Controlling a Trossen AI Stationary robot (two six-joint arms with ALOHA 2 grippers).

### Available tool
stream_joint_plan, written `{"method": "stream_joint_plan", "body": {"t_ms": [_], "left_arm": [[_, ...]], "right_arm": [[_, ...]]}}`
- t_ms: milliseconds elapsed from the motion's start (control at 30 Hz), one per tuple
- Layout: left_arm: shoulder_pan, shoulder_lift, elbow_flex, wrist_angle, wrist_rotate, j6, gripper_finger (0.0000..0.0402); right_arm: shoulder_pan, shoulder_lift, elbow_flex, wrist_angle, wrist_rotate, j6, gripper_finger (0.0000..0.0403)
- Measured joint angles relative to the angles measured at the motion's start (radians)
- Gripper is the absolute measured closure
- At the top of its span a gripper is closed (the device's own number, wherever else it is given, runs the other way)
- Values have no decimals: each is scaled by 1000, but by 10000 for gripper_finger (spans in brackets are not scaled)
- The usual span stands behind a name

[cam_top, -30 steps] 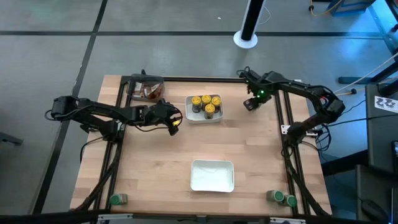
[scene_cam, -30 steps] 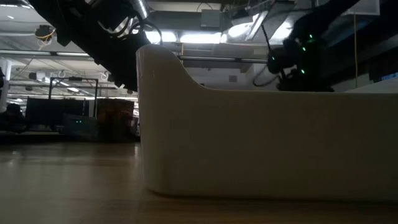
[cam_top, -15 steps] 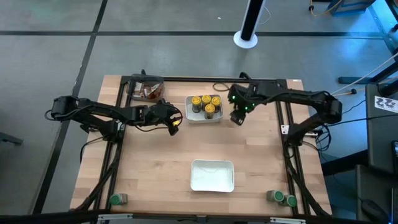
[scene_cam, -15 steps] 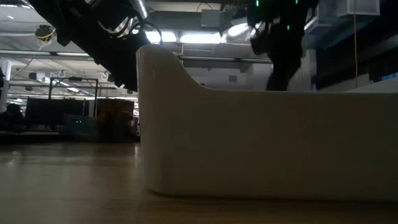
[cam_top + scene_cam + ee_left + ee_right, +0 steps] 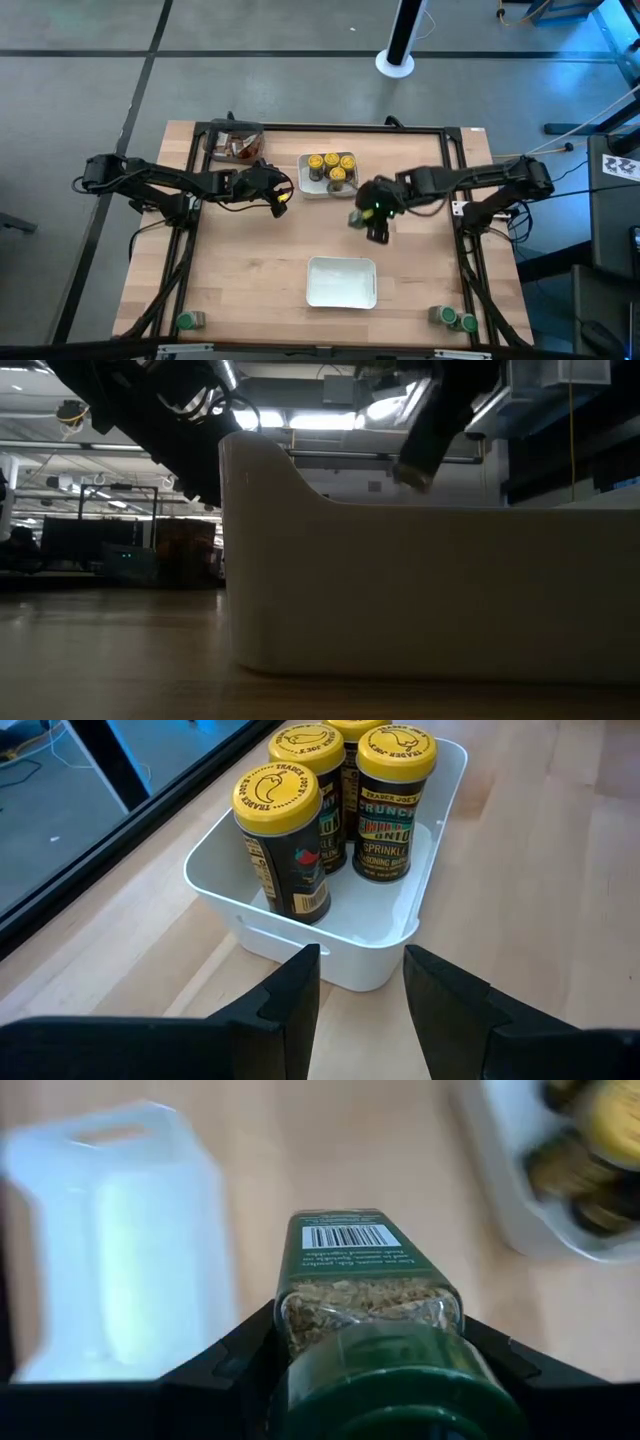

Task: Sort spices by type
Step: Put the green seasoning bottle into the bottom white bin

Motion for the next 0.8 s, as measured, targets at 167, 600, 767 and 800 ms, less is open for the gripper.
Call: {"method": "stream_joint_plan", "body": {"t_ms": [167,600,767,800], "left_arm": [[-6,0,0,-4,0,-24,265],[-120,1,1,-27,0,-35,265],[-141,1,1,-28,0,-50,265],[-145,1,1,-31,0,-53,265]], "right_arm": [[104,14,1,76,-20,69,197],[294,130,113,185,-21,237,197],[315,258,288,-3,-20,237,198],[321,278,311,-46,-15,240,198]]}}
